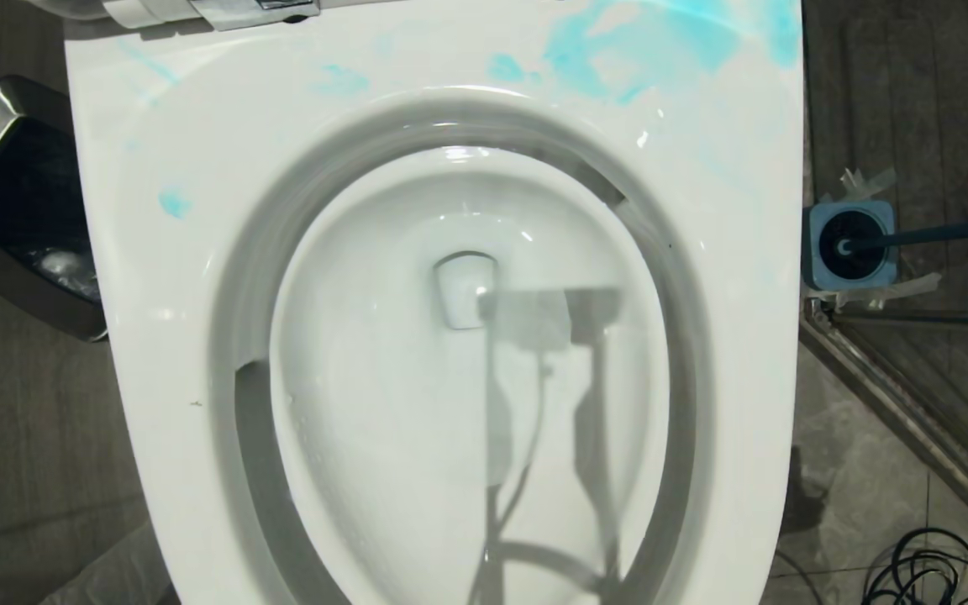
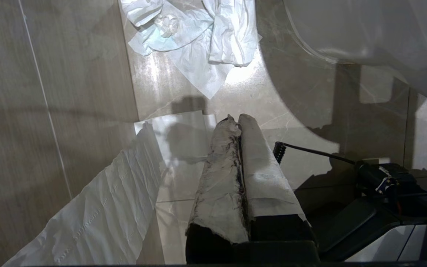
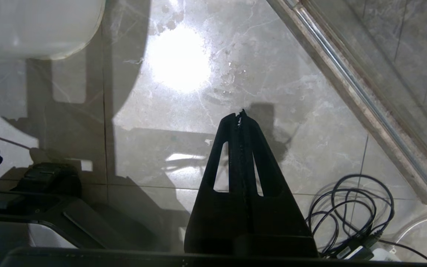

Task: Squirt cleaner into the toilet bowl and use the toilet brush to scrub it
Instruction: Pour in the cleaning agent

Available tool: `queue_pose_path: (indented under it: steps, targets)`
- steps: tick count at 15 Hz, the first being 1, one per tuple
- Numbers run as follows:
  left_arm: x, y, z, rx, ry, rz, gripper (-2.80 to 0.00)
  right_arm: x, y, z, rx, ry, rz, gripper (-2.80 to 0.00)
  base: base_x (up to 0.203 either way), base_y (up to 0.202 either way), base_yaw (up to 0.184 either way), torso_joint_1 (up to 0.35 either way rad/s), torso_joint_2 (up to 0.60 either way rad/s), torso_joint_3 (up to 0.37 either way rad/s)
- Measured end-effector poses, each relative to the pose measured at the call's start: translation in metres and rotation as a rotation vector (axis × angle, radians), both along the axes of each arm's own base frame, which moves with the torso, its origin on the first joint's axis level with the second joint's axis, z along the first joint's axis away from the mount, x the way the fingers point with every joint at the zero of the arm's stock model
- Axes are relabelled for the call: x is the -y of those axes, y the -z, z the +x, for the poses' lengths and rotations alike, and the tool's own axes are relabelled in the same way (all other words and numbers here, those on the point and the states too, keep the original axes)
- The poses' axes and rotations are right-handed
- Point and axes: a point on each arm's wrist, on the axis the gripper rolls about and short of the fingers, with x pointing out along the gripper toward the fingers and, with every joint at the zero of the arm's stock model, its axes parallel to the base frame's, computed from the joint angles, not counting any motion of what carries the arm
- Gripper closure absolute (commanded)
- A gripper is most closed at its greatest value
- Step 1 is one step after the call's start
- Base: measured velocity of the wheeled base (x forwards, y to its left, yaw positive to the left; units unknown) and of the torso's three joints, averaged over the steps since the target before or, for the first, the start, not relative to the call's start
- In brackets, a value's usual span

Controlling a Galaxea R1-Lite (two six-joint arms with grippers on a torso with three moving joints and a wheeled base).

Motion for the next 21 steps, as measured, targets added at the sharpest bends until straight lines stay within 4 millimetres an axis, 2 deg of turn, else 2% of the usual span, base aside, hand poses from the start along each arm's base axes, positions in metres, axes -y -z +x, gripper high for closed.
queue_pose_path:
  steps: [13,15,17,19,21]
  targets:
    - [0.0,0.0,0.0,-0.001,-0.005,-0.013,0.0,0.0,-0.003,-0.002,-0.02,0.004,-0.034,0.0,0.0,0.0,0.0,0.0,0.0,0.0]
    - [0.0,0.0,0.0,-0.001,-0.004,-0.013,0.0,0.0,-0.019,-0.005,-0.079,0.001,-0.044,0.0,0.0,0.0,0.0,0.0,0.0,0.0]
    - [0.0,0.0,0.0,-0.001,-0.004,-0.012,0.0,0.0,-0.046,0.0,-0.168,-0.014,-0.037,0.0,0.0,0.0,0.0,0.0,0.0,0.0]
    - [0.0,0.0,0.0,-0.001,-0.004,-0.012,0.0,-0.001,-0.085,0.026,-0.251,-0.031,-0.028,0.0,0.0,0.0,0.0,0.0,0.0,0.0]
    - [0.0,0.0,0.0,-0.001,-0.005,-0.013,0.0,-0.001,-0.116,0.073,-0.335,-0.038,-0.026,0.0,0.0,0.0,0.0,0.0,0.0,0.0]
